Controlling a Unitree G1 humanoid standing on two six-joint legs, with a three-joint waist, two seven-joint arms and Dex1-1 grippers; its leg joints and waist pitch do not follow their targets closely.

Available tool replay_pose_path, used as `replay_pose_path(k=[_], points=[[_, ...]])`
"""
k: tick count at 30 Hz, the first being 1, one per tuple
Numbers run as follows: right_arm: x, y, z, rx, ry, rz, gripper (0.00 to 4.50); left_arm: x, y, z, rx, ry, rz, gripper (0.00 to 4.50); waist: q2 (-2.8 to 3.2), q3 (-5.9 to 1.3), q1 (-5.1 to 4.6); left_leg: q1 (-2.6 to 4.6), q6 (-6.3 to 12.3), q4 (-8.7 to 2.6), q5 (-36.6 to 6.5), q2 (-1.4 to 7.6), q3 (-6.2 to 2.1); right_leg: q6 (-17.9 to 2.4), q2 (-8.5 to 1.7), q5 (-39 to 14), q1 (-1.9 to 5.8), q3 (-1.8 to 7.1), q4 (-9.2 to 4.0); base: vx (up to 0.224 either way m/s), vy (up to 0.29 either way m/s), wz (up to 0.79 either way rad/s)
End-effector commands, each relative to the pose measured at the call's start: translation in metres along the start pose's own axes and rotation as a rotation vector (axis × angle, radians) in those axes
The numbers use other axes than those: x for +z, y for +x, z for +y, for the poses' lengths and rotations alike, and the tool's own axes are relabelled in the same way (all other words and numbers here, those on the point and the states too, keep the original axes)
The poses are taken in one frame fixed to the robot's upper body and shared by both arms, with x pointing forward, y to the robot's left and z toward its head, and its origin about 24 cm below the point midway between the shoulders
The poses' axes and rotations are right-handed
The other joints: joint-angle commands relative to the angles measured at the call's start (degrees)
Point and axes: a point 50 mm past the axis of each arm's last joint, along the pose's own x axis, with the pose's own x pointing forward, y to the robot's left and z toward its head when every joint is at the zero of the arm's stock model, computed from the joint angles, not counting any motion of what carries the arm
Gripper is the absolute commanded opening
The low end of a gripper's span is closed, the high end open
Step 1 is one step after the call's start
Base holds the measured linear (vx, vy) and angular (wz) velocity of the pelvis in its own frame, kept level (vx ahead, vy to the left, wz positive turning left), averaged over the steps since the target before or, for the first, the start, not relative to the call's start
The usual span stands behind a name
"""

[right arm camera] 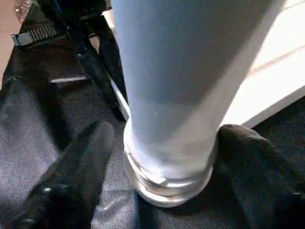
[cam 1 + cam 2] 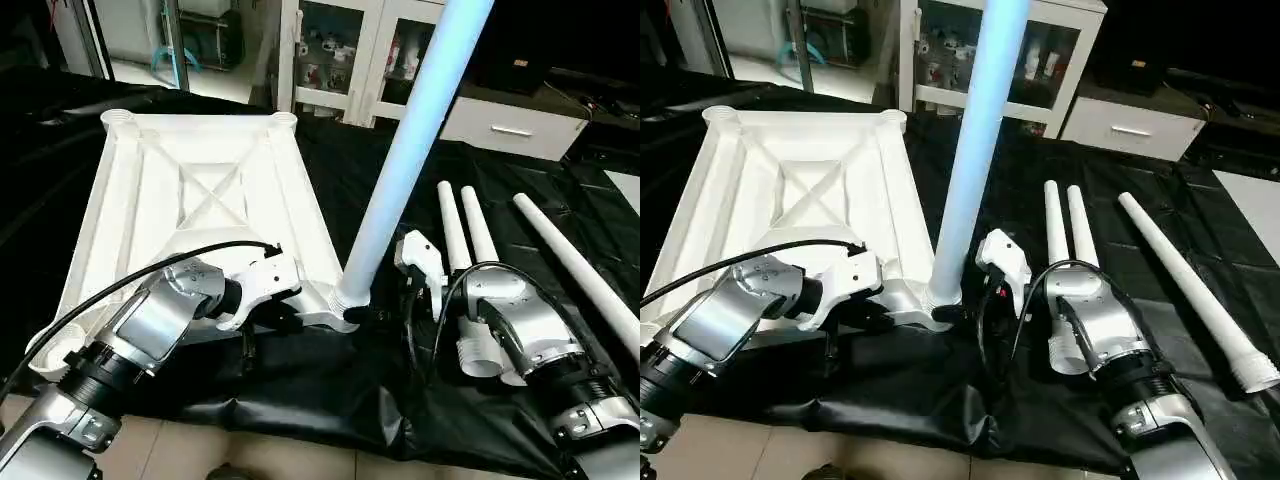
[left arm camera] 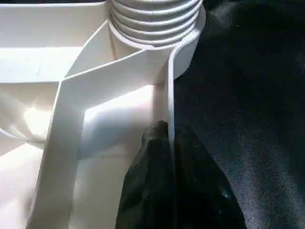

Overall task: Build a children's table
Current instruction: Rotate leg to tighten

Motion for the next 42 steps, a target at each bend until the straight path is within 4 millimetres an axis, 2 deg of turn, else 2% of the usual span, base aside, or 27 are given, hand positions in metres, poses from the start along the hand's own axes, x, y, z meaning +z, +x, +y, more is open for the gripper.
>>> replay_pose_path(k=[1,9,17,20,21,22,24,25,26,27,28,30,31,32,33,34,36,37,38,39,41,42], points=[[0.003,-0.002,-0.004,0.003,-0.028,0.013,3.26,-0.008,0.01,-0.01,-0.068,-0.015,0.042,0.0,1.03,-3.64,-0.21,0.98,-0.34,-3.93,-9.6,1.98,-0.31,-13.2,-3.07,-2.3,2.76,2.45,-3.62,0.0,0.0,0.0],[0.002,0.001,-0.003,0.017,-0.022,0.004,2.74,-0.008,0.011,-0.01,-0.07,-0.015,0.043,0.0,1.04,-3.63,-0.21,0.92,-0.05,-3.89,-9.1,1.94,-0.29,-13.4,-3.04,-1.5,2.82,2.45,-3.55,0.0,0.0,0.0],[-0.004,0.003,0.001,0.037,-0.02,0.02,2.6,-0.008,0.011,-0.011,-0.073,-0.018,0.045,0.0,1.06,-3.66,-0.2,0.96,-0.11,-3.9,-9.2,1.97,-0.3,-13.4,-3.07,-1.5,2.82,2.44,-3.56,0.0,0.0,0.0],[-0.014,0.007,-0.003,-0.09,0.032,0.027,2.59,-0.006,0.015,-0.008,-0.025,-0.063,-0.004,0.0,0.92,-3.55,-0.26,0.86,-0.33,-3.95,-9.4,1.92,-0.26,-13.4,-3.11,-2.2,2.81,2.48,-3.62,0.0,0.0,0.0],[-0.016,0.008,-0.004,-0.125,0.043,0.028,2.59,-0.004,0.016,-0.007,-0.013,-0.076,-0.018,0.0,1.02,-3.34,-0.28,0.97,-0.75,-4.12,-10.9,1.95,-0.27,-13.1,-3.16,-4.4,2.62,2.48,-3.91,0.0,0.0,0.0],[-0.016,0.008,-0.004,-0.125,0.043,0.028,2.59,-0.004,0.016,-0.007,-0.013,-0.076,-0.018,0.0,1.03,-3.11,-0.39,1.12,-1.4,-4.39,-14.0,1.96,-0.34,-12.3,-3.26,-9.0,2.49,2.51,-4.43,0.0,0.0,0.0],[-0.026,0.017,-0.009,-0.295,0.135,0.019,2.59,0.002,0.023,0.003,0.102,-0.149,-0.065,0.0,0.9,-2.97,-0.62,1.09,-2.22,-4.64,-16.7,2.04,-0.55,-11.2,-3.4,-13.5,2.6,2.5,-4.73,0.0,0.0,0.0],[-0.03,0.023,-0.01,-0.381,0.182,0.017,2.59,0.005,0.027,0.01,0.174,-0.195,-0.083,0.0,0.97,-2.43,-0.93,1.86,-3.74,-4.92,-22.4,1.98,-0.82,-9.1,-3.68,-23.1,1.79,2.5,-5.82,0.0,0.0,0.0],[-0.033,0.028,-0.01,-0.444,0.217,0.017,2.59,0.008,0.03,0.013,0.207,-0.223,-0.092,0.0,0.85,-2.5,-1.11,2.02,-4.04,-4.91,-23.4,1.95,-1.08,-8.4,-3.81,-25.3,1.77,2.42,-6.06,0.0,0.0,0.0],[-0.036,0.033,-0.011,-0.509,0.249,0.02,2.58,0.01,0.032,0.016,0.245,-0.251,-0.096,0.0,0.7,-2.82,-1.4,1.67,-4.49,-5.04,-23.2,1.95,-1.39,-7.3,-3.97,-26.4,2.11,2.33,-6.05,0.0,0.0,0.0],[-0.039,0.04,-0.012,-0.598,0.292,0.029,2.58,0.014,0.035,0.021,0.304,-0.289,-0.101,0.0,0.61,-2.84,-1.93,1.44,-4.26,-5.14,-22.6,1.91,-1.49,-6.7,-3.94,-26.4,2.12,2.22,-6.2,0.0,0.0,0.0],[-0.042,0.051,-0.012,-0.717,0.348,0.049,2.58,0.021,0.038,0.028,0.374,-0.311,-0.103,0.0,0.88,-2.78,-2.34,1.59,-4.12,-5.13,-23.3,1.83,-1.59,-5.8,-3.95,-27.7,1.66,2.22,-6.57,0.0,0.0,0.0],[-0.042,0.051,-0.012,-0.717,0.348,0.049,2.58,0.021,0.038,0.028,0.374,-0.311,-0.103,0.0,0.85,-2.79,-2.5,1.58,-3.97,-5.13,-23.5,1.77,-1.51,-5.7,-3.85,-27.5,1.61,2.25,-6.65,0.0,0.0,0.0],[-0.044,0.056,-0.012,-0.791,0.38,0.063,2.58,0.024,0.04,0.031,0.409,-0.316,-0.104,0.0,0.85,-2.79,-2.5,1.58,-3.97,-5.13,-23.5,1.77,-1.51,-5.7,-3.85,-27.5,1.61,2.25,-6.65,0.0,0.0,0.0],[-0.044,0.061,-0.012,-0.883,0.408,0.078,2.58,0.027,0.041,0.033,0.44,-0.316,-0.106,0.0,1.13,-2.87,-2.72,1.82,-4.05,-5.13,-24.1,1.72,-1.55,-5.6,-3.74,-26.4,1.23,2.32,-6.58,0.0,0.0,0.0],[-0.044,0.067,-0.012,-0.945,0.448,0.072,2.58,0.03,0.043,0.036,0.469,-0.316,-0.108,0.0,1.24,-2.94,-3.0,1.66,-4.14,-5.2,-24.1,1.69,-1.58,-5.5,-3.68,-25.3,1.25,2.31,-6.5,0.0,0.0,0.0],[-0.043,0.074,-0.01,-0.983,0.468,0.079,2.58,0.033,0.044,0.038,0.491,-0.31,-0.107,0.0,1.21,-3.0,-3.18,1.65,-4.23,-5.2,-24.3,1.65,-1.53,-5.4,-3.62,-24.5,1.16,2.31,-6.47,0.0,0.0,0.0],[-0.033,0.094,-0.003,-0.982,0.481,0.048,2.58,0.039,0.048,0.039,0.51,-0.293,-0.106,0.0,1.15,-3.04,-3.26,1.66,-4.09,-5.2,-24.6,1.64,-1.43,-5.4,-3.62,-23.5,0.95,2.39,-6.35,0.0,0.0,0.0],[-0.028,0.101,0.0,-0.964,0.505,0.009,2.58,0.041,0.049,0.04,0.513,-0.286,-0.108,0.0,0.77,-3.02,-3.32,1.62,-3.91,-5.21,-24.7,1.64,-1.39,-5.3,-3.65,-23.6,0.95,2.41,-6.5,0.0,0.0,0.0],[-0.025,0.102,-0.001,-0.958,0.504,-0.004,2.58,0.041,0.049,0.04,0.513,-0.285,-0.109,0.0,1.04,-3.02,-3.18,1.46,-3.8,-5.31,-24.2,1.72,-1.52,-5.2,-3.71,-22.7,1.21,2.39,-6.34,0.0,0.0,0.0],[-0.01,0.104,-0.005,-0.92,0.465,-0.096,2.58,0.042,0.048,0.039,0.51,-0.271,-0.117,0.0,1.02,-3.13,-3.04,1.41,-3.29,-5.35,-22.9,1.82,-1.29,-5.4,-3.57,-19.0,1.25,2.49,-6.1,0.0,0.0,0.0],[-0.004,0.102,-0.007,-0.896,0.422,-0.131,2.58,0.042,0.047,0.038,0.506,-0.267,-0.122,0.0,0.46,-3.24,-2.91,1.08,-2.37,-5.28,-20.4,1.75,-1.06,-6.0,-3.52,-16.2,1.67,2.55,-5.74,0.0,0.0,0.0]])
